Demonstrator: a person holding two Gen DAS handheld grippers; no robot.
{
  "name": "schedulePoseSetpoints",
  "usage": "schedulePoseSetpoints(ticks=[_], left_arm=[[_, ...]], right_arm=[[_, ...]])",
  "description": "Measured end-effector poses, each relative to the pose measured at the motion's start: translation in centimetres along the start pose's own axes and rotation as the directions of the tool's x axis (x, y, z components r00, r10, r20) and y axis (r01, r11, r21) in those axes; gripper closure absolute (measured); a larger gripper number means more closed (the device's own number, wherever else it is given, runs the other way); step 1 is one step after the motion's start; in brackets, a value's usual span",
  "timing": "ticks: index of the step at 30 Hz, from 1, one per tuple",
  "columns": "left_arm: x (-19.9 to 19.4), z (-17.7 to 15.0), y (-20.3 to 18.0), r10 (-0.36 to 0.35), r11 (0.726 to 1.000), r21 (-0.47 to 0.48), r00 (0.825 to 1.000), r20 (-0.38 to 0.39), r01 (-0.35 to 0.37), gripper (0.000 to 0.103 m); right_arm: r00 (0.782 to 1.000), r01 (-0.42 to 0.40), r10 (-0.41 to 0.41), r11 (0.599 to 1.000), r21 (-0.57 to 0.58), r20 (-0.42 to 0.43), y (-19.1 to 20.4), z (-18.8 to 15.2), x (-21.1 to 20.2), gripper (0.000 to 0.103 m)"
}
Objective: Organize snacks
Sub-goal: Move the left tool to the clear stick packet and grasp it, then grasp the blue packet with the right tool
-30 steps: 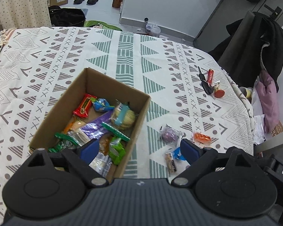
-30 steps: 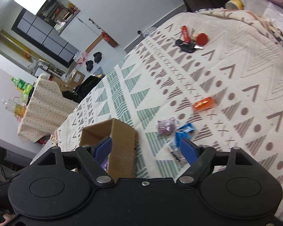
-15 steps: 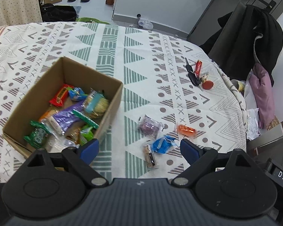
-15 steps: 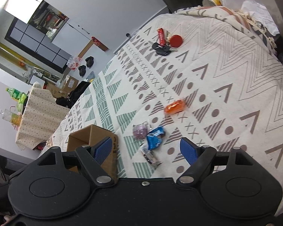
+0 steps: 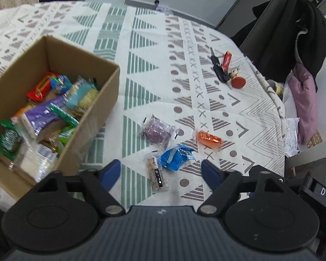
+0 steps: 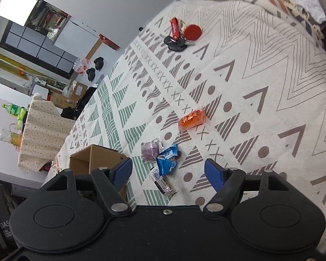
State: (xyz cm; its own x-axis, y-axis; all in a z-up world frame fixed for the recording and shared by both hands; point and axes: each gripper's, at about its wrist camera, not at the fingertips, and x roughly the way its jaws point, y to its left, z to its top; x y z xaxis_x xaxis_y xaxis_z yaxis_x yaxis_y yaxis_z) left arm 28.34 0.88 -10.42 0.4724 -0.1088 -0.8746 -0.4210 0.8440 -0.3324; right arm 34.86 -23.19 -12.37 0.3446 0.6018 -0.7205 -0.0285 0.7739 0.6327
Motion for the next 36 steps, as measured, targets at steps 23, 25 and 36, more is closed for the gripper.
schedulePoseSetpoints(ticks=[23, 25, 36], left_arm=[[9.5, -0.2, 1.4, -0.011, 0.996, -0.089, 0.983, -0.181, -0.006, 0.083], [9.6, 0.0, 1.6, -0.005, 0.996, -0.087, 0.983, -0.181, -0.011, 0.087], [8.5, 1.0, 3.0, -0.017, 0.996, -0.088, 0.986, -0.163, 0.002, 0.088]], right_arm=[[0.990, 0.068, -0.064, 0.997, 0.025, -0.122, 0.3, 1.1, 7.3, 0.033], [0.989, 0.069, -0.066, 0.997, 0.026, -0.130, 0.5, 1.1, 8.1, 0.033], [0.986, 0.076, -0.074, 0.997, 0.007, -0.146, 2.3, 0.5, 11.2, 0.035]])
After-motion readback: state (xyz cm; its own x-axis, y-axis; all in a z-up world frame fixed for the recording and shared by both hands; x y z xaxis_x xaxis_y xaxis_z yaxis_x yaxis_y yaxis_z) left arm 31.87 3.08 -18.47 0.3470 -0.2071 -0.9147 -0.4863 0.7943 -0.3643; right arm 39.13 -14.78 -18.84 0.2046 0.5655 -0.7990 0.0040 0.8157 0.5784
